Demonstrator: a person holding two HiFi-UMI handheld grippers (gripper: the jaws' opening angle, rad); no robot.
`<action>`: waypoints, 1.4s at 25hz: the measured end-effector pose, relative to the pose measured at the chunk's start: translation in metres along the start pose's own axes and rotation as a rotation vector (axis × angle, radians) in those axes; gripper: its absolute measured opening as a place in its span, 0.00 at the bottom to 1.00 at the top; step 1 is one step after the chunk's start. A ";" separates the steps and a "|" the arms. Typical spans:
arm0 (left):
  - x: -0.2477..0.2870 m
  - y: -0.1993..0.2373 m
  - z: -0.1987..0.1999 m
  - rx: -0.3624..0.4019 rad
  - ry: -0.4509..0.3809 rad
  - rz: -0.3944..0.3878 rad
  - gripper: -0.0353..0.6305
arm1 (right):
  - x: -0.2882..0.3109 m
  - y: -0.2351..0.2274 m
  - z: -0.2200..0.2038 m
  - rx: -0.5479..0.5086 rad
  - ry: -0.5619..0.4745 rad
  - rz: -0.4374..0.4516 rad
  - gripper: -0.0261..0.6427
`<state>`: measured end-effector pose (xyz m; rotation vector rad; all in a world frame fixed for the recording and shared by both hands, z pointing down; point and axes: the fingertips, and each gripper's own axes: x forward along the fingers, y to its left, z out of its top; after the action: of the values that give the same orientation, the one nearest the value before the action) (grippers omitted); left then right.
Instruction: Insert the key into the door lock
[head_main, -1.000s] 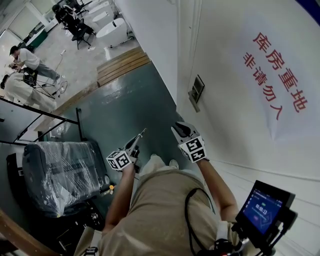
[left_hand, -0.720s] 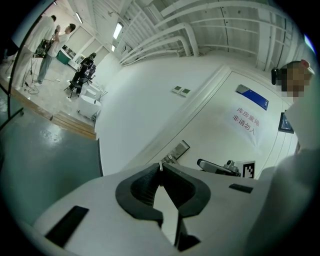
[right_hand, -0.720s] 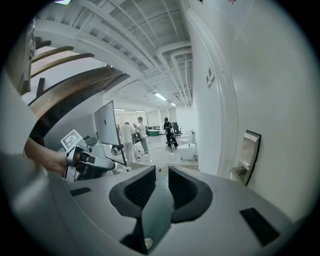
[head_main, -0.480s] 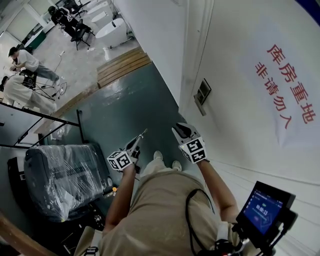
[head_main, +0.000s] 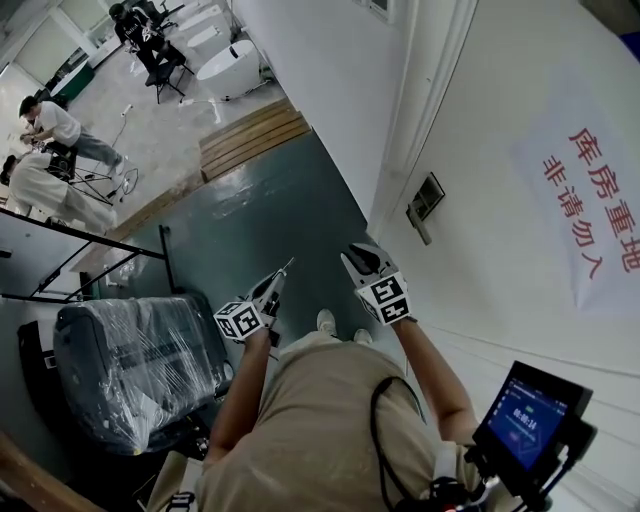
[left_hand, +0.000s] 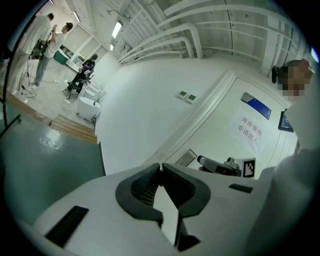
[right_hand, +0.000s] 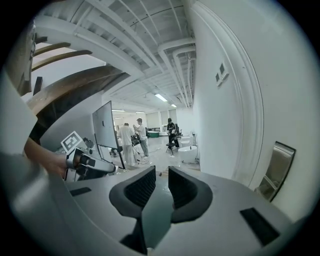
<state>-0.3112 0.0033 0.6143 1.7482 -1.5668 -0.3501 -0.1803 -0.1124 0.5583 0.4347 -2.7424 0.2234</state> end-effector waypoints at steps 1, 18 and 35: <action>0.000 0.004 0.004 0.002 0.002 -0.001 0.10 | 0.004 0.001 0.003 -0.001 -0.001 -0.004 0.17; 0.008 0.046 0.049 0.016 0.003 -0.065 0.10 | 0.052 0.002 0.023 -0.019 -0.012 -0.066 0.17; 0.056 0.048 0.065 0.026 0.055 -0.146 0.10 | 0.051 -0.038 0.028 0.009 -0.013 -0.178 0.17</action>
<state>-0.3761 -0.0700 0.6177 1.8816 -1.4147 -0.3505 -0.2225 -0.1677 0.5551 0.6802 -2.6967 0.1873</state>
